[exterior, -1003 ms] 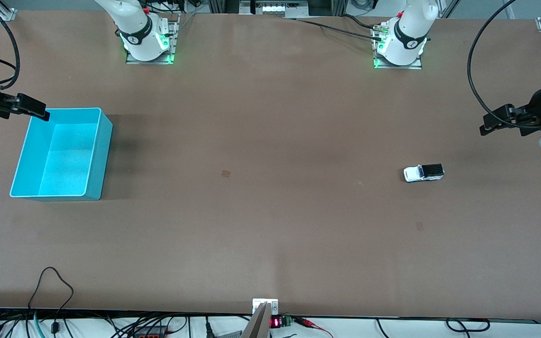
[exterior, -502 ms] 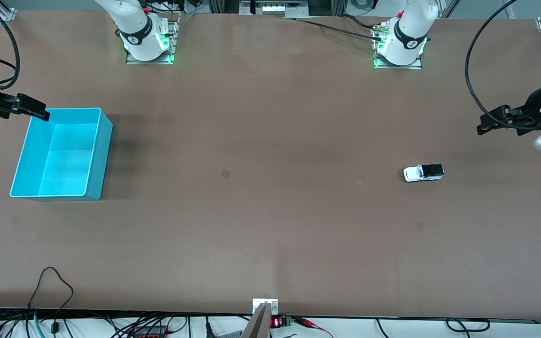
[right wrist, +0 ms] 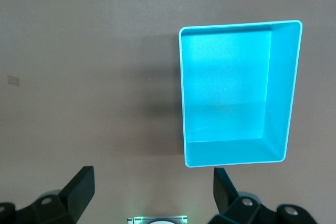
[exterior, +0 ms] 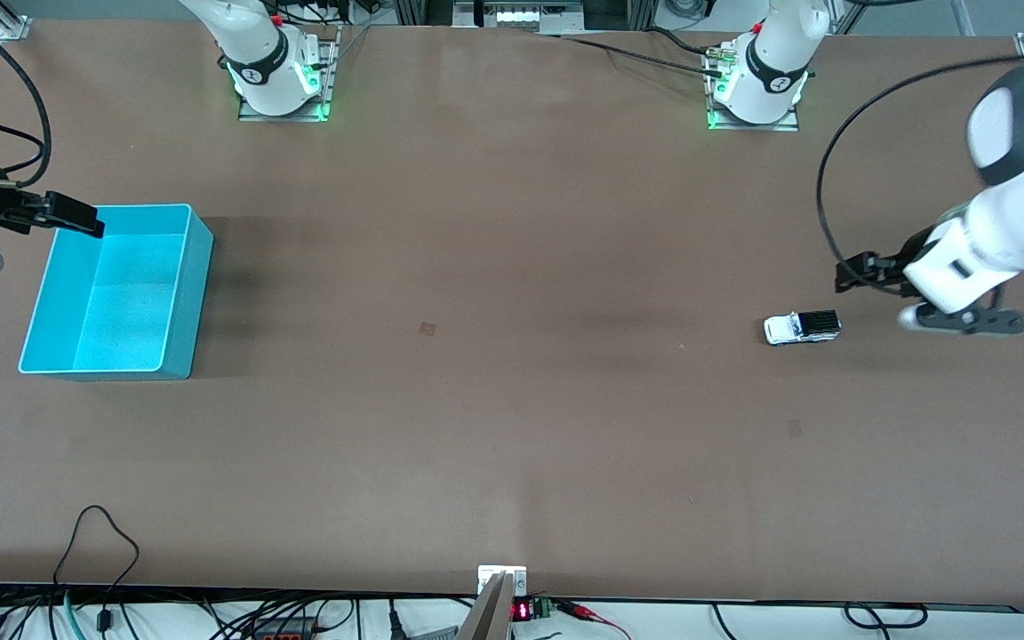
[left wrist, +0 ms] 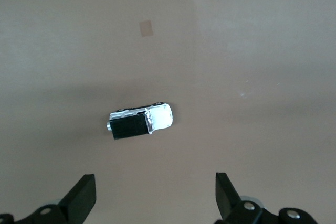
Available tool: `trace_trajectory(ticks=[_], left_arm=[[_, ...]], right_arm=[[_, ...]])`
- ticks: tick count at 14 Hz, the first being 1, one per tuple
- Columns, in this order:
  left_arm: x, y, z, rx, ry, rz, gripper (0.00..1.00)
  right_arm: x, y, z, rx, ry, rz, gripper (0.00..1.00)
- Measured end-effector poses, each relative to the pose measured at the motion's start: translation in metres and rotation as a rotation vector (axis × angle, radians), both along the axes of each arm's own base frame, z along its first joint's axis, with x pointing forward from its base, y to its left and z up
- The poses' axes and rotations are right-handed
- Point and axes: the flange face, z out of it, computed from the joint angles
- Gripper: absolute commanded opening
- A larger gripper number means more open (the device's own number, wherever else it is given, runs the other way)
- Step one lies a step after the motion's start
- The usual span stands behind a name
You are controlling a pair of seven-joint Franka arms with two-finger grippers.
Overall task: Wind and store white jeep toy
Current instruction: 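Lower the left gripper onto the jeep and grasp it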
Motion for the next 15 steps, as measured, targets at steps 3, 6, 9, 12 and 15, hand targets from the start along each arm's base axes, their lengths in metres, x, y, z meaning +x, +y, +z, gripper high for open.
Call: trace_trajectory(ticks=[3, 6, 9, 12, 15], left_arm=[[-0.005, 0.007, -0.06, 0.006, 0.03, -0.135, 1.0], [-0.015, 0.018, -0.106, -0.025, 0.09, -0.274, 1.0], [-0.016, 0.031, -0.132, -0.043, 0.12, -0.46, 1.0], [-0.013, 0.04, -0.154, -0.043, 0.129, -0.724, 1.0], [-0.009, 0.04, -0.182, -0.076, 0.12, -0.983, 1.0]], right_arm=[[0.002, 0.0, -0.006, 0.001, 0.01, 0.0, 1.0], [0.006, -0.002, -0.019, 0.002, 0.035, -0.003, 1.0], [0.011, -0.007, -0.033, 0.004, 0.058, -0.01, 1.0], [0.011, -0.007, -0.034, 0.005, 0.064, -0.01, 1.0], [0.011, -0.006, -0.037, 0.006, 0.074, -0.008, 1.0]])
